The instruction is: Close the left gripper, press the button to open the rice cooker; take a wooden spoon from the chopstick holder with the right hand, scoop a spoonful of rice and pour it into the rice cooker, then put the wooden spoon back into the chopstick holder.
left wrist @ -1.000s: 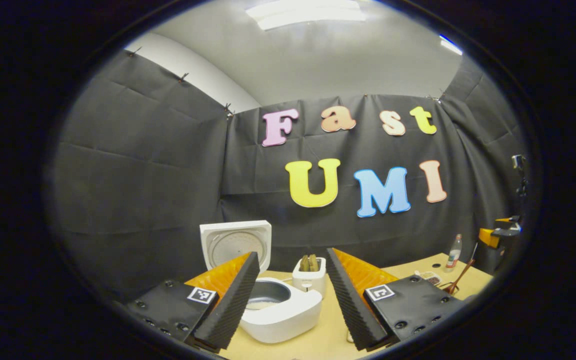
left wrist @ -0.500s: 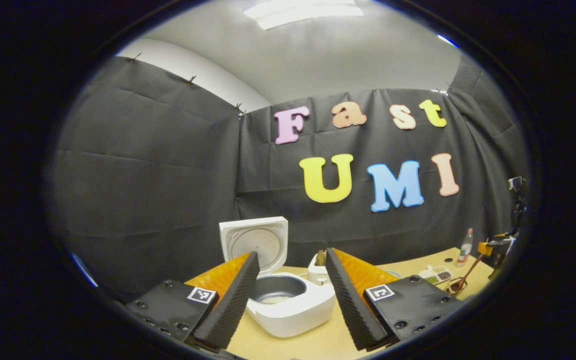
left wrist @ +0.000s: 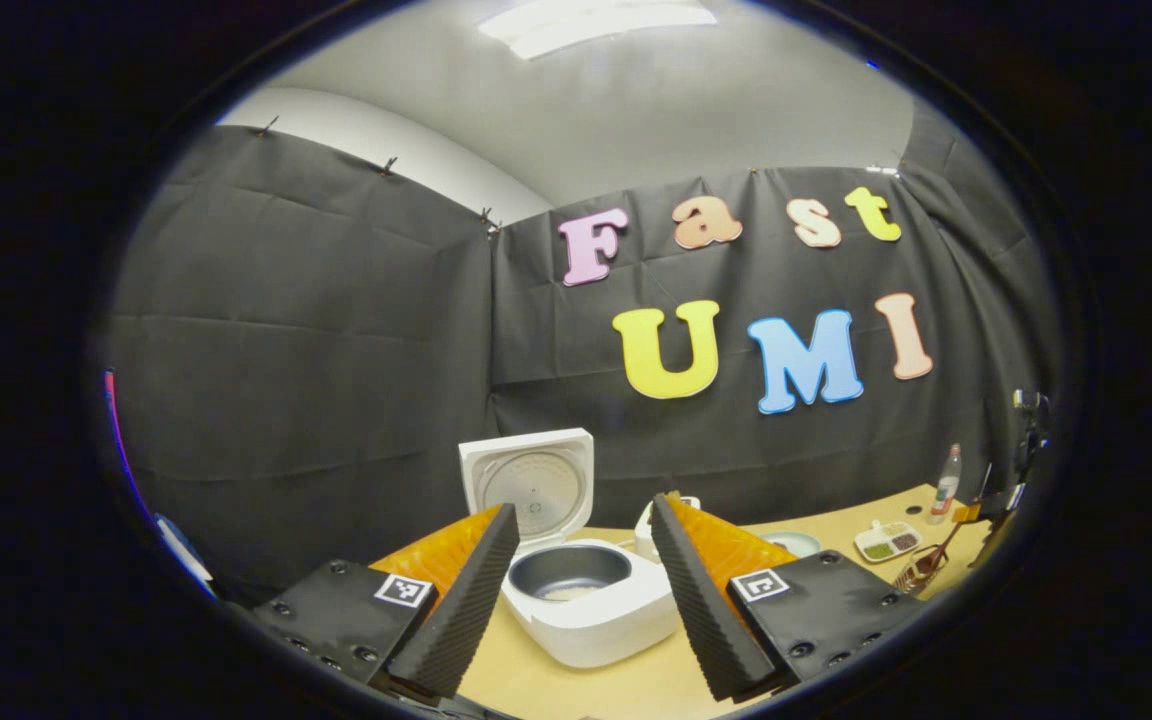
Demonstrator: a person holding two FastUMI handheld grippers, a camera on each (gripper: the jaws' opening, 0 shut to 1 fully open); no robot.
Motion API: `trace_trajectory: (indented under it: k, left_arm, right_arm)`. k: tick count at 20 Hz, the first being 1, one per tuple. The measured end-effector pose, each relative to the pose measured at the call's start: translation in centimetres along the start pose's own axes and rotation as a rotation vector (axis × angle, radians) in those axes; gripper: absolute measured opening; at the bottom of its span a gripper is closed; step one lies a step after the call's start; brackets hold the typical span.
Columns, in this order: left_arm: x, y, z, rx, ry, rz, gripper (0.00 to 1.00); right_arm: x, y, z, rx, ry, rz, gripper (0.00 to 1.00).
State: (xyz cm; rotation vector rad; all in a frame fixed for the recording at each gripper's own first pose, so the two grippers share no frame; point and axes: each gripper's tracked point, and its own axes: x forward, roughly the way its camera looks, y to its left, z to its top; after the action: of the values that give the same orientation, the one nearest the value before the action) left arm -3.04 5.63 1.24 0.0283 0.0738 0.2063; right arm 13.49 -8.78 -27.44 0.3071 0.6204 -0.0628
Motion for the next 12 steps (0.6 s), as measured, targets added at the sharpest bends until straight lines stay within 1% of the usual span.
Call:
trace_trajectory:
  k: [1,2,3,4,5,6,7,8,9,10,11,12]
  left_arm:
    - [-0.1,0.1,-0.1,0.001,0.003,0.004,0.95]
    - [-0.2,0.2,-0.2,0.0,0.005,0.006,0.96]
    - [-0.3,0.4,-0.2,-0.002,0.008,0.009,0.96]
    - [-0.2,0.5,-0.4,-0.005,0.011,0.011,0.96]
    - [-0.2,0.5,-0.4,-0.008,0.013,0.012,0.96]
    - [-0.2,0.7,-0.6,-0.011,0.013,0.013,0.89]
    - [-0.2,0.8,-0.6,-0.011,0.014,0.015,0.89]
    - [-0.1,0.9,-0.7,-0.011,0.014,0.015,0.93]
    - [0.0,1.1,-0.7,-0.012,0.015,0.015,0.93]
    - [-0.1,1.2,-0.8,-0.016,0.016,0.015,0.93]
    - [0.1,1.3,-0.9,-0.02,0.019,0.014,0.96]
    - [0.2,1.4,-1.0,-0.025,0.02,0.012,0.96]
  right_arm:
    - [0.3,0.0,-0.5,0.02,0.014,0.002,0.93]
    - [0.7,0.2,-0.7,0.043,0.029,0.016,0.82]
    - [1.0,0.3,-1.0,0.063,0.041,0.021,0.83]
    - [1.4,0.2,-1.3,0.077,0.052,0.013,0.68]
    - [1.6,0.1,-1.6,0.086,0.068,0.014,0.57]
    - [1.7,0.4,-2.0,0.095,0.089,0.026,0.48]
    - [1.7,0.8,-2.4,0.102,0.109,0.039,0.48]
    - [1.7,1.1,-2.6,0.105,0.129,0.056,0.48]
    - [2.1,0.8,-2.8,0.103,0.133,0.047,0.48]
    - [2.2,0.4,-2.3,0.122,0.116,0.027,0.3]
    - [1.8,1.2,-2.0,0.14,0.121,0.048,0.12]
    - [1.5,1.1,-1.5,0.141,0.109,0.032,0.18]
